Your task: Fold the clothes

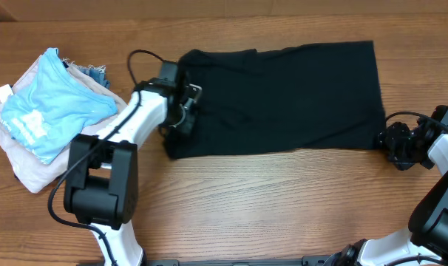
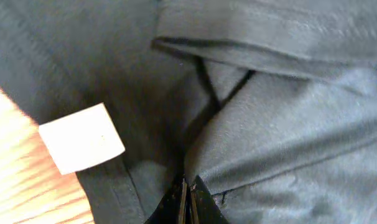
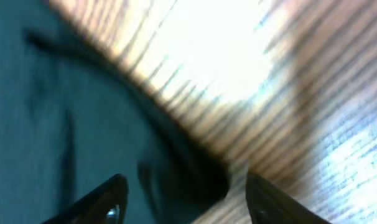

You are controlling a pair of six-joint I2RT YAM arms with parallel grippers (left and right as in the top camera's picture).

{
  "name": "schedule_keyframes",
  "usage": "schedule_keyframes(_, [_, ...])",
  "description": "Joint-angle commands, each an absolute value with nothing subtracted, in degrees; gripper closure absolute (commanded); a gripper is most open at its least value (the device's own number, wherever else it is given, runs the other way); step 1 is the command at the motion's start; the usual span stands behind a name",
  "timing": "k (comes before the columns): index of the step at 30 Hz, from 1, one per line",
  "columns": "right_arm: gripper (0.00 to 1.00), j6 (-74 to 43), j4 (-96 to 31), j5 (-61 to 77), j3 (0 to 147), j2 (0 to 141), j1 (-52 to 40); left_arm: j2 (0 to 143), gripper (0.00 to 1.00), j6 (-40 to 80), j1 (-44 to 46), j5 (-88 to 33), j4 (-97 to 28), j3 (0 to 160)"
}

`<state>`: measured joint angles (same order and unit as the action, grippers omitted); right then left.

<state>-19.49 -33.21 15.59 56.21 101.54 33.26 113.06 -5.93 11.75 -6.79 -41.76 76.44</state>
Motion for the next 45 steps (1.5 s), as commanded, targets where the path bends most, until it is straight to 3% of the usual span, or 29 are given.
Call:
schedule_keyframes(1, [0.36,-19.5,-35.5,15.3,56.2,102.0,33.0,113.1,0.96,-3.7,8.6,-5.7,-40.7,77.9])
schedule_keyframes(2, [0.37,-19.5,-36.0,15.4,56.2,102.0,32.9,113.1,0.96,-3.8,8.5,-6.9,-40.4,77.9])
schedule_keyframes(4, [0.50,-19.4,-36.6,17.8,56.2,102.0,32.8,113.1,0.96,-3.9,8.7,-7.5,-39.8,77.9])
schedule_keyframes(9, [0.56,-16.0,-41.0,18.7,56.2,102.0,29.0,113.1,0.96,-3.9,9.2,-7.5,-39.1,77.9])
schedule_keyframes(10, [0.61,-16.0,-41.0,18.5,56.2,102.0,28.1,113.1,0.96,-3.9,9.2,-7.5,-39.1,77.9])
schedule_keyframes(11, [0.73,-16.1,-40.9,18.0,56.2,102.0,27.6,113.1,0.96,-3.9,9.2,-7.5,-39.1,77.9])
schedule_keyframes(16, [0.96,-18.7,-42.6,11.6,56.2,102.0,27.5,113.1,0.96,-3.9,9.2,-7.4,-38.9,77.9])
schedule_keyframes(22, [0.96,-22.8,-43.5,0.3,56.2,102.0,28.6,113.1,0.96,-1.5,7.4,-4.9,-38.2,77.9])
schedule_keyframes(31, [0.94,-22.8,-43.9,-0.3,56.2,102.0,28.6,113.1,0.96,0.8,7.0,-2.1,-37.3,80.6])
schedule_keyframes(33, [0.78,-22.7,-43.7,2.8,56.6,102.0,28.6,113.1,0.74,0.6,7.0,-2.2,-38.3,81.9])
schedule_keyframes(35, [0.72,-18.5,-43.2,10.4,58.0,101.8,28.6,113.1,0.60,-0.7,7.2,-2.5,-40.0,83.1])
schedule_keyframes(38, [0.65,-18.0,-47.0,12.0,62.5,99.6,28.8,113.1,0.54,-1.3,7.2,-2.5,-42.3,83.6])
schedule_keyframes(42, [0.60,-22.8,-55.9,5.0,70.6,96.4,29.1,113.1,0.55,-1.8,7.3,-3.0,-44.1,83.6])
schedule_keyframes(45, [0.55,-19.9,-55.2,9.4,73.8,96.2,28.4,113.1,0.50,-6.0,7.8,-10.4,-43.9,83.6])
